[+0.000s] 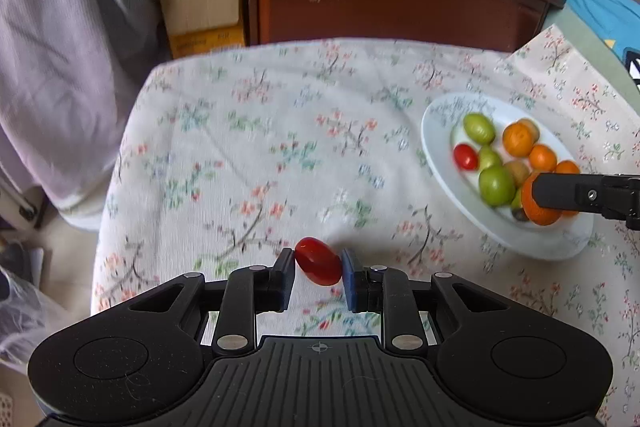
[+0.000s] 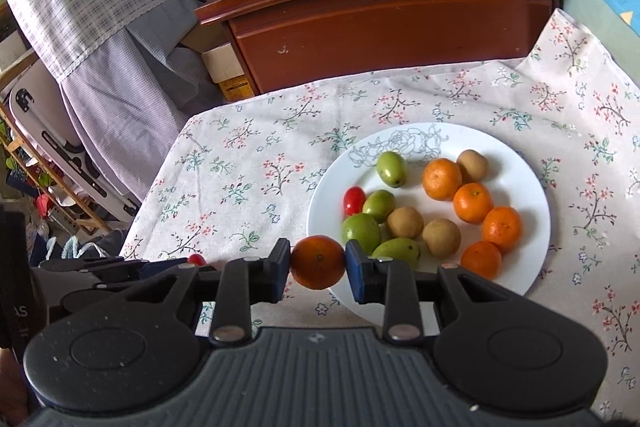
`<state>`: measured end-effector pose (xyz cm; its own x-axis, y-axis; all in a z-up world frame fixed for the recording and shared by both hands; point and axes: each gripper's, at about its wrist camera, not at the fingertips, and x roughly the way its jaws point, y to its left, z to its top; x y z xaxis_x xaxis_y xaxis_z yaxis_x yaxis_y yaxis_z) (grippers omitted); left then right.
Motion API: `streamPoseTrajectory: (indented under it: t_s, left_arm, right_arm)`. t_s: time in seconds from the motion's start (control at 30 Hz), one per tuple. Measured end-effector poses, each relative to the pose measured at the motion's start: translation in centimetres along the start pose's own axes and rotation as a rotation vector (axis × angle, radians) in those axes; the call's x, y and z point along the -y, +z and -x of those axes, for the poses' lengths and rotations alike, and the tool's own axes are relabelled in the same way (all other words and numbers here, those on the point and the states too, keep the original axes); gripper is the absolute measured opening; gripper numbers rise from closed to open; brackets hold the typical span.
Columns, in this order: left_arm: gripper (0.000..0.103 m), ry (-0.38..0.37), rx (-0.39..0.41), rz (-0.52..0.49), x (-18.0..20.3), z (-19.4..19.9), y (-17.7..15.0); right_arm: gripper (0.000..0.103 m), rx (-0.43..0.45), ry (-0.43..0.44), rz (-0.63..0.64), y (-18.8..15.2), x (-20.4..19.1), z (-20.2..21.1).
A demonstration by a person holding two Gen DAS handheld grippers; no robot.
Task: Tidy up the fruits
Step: 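Carry the cherry tomato and tangerine over the plate with both grippers, then open both grippers to release the tomato and tangerine onto the plate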
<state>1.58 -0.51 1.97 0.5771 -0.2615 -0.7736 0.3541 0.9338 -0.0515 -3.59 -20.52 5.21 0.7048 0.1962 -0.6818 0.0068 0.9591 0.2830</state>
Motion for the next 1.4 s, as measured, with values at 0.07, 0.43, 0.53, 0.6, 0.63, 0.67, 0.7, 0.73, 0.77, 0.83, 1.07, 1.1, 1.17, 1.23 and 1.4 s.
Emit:
streamPoseTrajectory:
  t_s: [0.07, 0.43, 0.53, 0.6, 0.63, 0.67, 0.7, 0.73, 0.77, 0.83, 1.07, 1.1, 1.17, 1.23, 1.4]
  left_arm:
    - [0.023, -0.010, 0.030, -0.013, 0.6, 0.5, 0.6]
    - [0.023, -0.125, 0.109, -0.012, 4.4, 1.0, 4.1]
    - [0.023, -0.156, 0.113, -0.018, 5.5, 0.6, 4.8]
    - [0.023, -0.177, 0.112, -0.019, 6.0, 0.2, 5.2]
    - [0.023, -0.192, 0.112, -0.013, 6.2, 0.0, 5.3]
    - [0.023, -0.204, 0.111, -0.006, 6.4, -0.3, 5.4]
    - [0.023, -0.211, 0.108, 0.003, 6.4, -0.6, 5.5]
    - [0.023, -0.215, 0.104, 0.011, 6.5, -0.9, 5.7]
    - [0.023, -0.219, 0.102, 0.018, 6.6, -1.3, 5.7]
    - [0.023, -0.228, 0.100, 0.035, 6.6, -1.9, 5.7]
    - [0.023, -0.253, 0.094, 0.062, 6.2, -2.9, 5.2]
    - [0.023, -0.258, 0.093, 0.065, 6.0, -3.0, 5.0]
    - [0.023, -0.268, 0.094, 0.068, 5.7, -3.1, 4.7]
    - [0.023, -0.279, 0.092, 0.081, 5.5, -3.3, 4.5]
    - [0.023, -0.323, 0.093, 0.130, 5.7, -3.5, 4.7]
  right_arm:
    - [0.030, 0.018, -0.006, -0.012, 0.3, 0.6, 0.6]
    - [0.030, 0.146, -0.056, -0.148, 2.9, 5.5, 4.1]
    - [0.030, 0.149, -0.059, -0.186, 3.0, 6.4, 4.0]
    - [0.030, 0.138, -0.060, -0.204, 3.0, 6.7, 3.6]
    - [0.030, 0.135, -0.062, -0.207, 3.0, 6.8, 3.4]
    - [0.030, 0.134, -0.064, -0.207, 2.9, 6.8, 3.2]
    - [0.030, 0.132, -0.064, -0.210, 2.9, 6.9, 3.1]
    - [0.030, 0.129, -0.061, -0.216, 2.8, 7.0, 2.9]
    - [0.030, 0.124, -0.056, -0.228, 2.8, 7.2, 2.7]
    - [0.030, 0.112, -0.050, -0.251, 2.7, 7.4, 2.1]
    - [0.030, 0.075, -0.073, -0.271, 2.1, 7.6, 0.4]
    - [0.030, 0.072, -0.075, -0.277, 2.1, 7.6, 0.2]
    - [0.030, 0.064, -0.078, -0.290, 1.9, 7.6, 0.0]
    - [0.030, 0.061, -0.072, -0.301, 1.9, 7.7, -0.2]
    - [0.031, 0.065, -0.078, -0.329, 1.9, 7.8, -0.6]
